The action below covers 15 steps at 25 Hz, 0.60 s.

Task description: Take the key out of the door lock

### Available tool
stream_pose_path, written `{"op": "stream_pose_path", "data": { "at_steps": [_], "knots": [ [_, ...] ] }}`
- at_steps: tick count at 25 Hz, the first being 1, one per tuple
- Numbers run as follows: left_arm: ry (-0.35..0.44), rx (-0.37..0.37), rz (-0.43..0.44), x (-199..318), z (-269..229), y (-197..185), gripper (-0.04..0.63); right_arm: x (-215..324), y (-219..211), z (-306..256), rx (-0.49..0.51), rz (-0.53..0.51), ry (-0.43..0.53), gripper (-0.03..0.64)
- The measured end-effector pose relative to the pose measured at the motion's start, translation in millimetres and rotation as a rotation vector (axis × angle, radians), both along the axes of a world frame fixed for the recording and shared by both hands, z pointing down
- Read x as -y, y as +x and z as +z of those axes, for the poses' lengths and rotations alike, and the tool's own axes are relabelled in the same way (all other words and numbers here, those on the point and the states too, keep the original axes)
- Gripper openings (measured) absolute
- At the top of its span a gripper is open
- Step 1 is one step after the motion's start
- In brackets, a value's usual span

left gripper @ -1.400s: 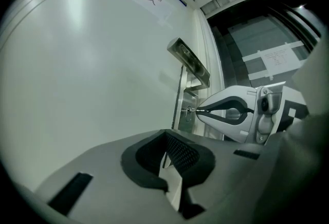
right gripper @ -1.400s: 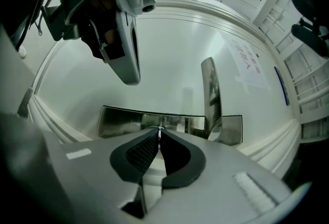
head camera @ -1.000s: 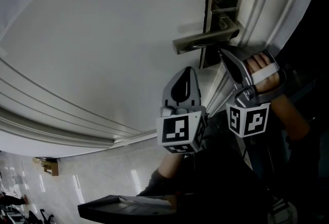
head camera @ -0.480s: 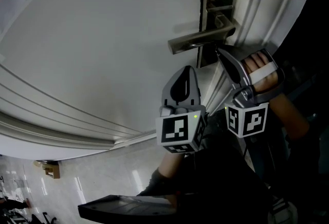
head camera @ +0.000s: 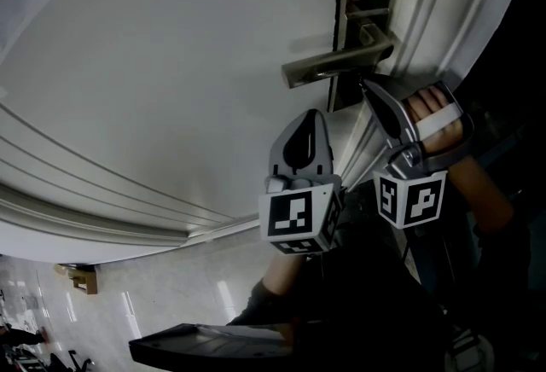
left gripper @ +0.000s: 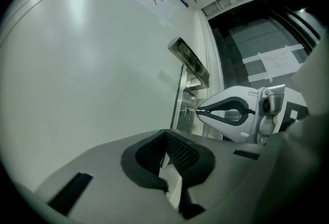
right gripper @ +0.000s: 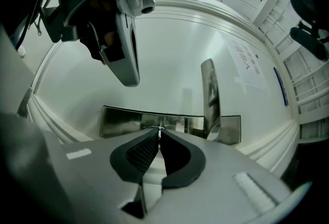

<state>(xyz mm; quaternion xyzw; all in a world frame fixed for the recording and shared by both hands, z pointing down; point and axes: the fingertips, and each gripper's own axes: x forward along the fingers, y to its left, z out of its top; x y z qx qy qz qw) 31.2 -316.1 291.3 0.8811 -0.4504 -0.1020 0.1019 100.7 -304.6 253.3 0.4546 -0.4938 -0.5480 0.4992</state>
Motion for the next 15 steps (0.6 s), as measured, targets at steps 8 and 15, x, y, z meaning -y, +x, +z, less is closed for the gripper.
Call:
{"op": "stream_pose_path", "data": {
  "at_steps": [8,15],
  "knots": [
    [0.011,-0.006,0.005,0.5,1.3,1.6,0.000,-0.1,0.1,-0.2,0.000,0.001,0.002,0.012],
    [0.008,0.005,0.003,0.6,2.7,1.1,0.000,-0.3,0.2,-0.3,-0.001,0.003,0.005,0.012]
  ]
}}
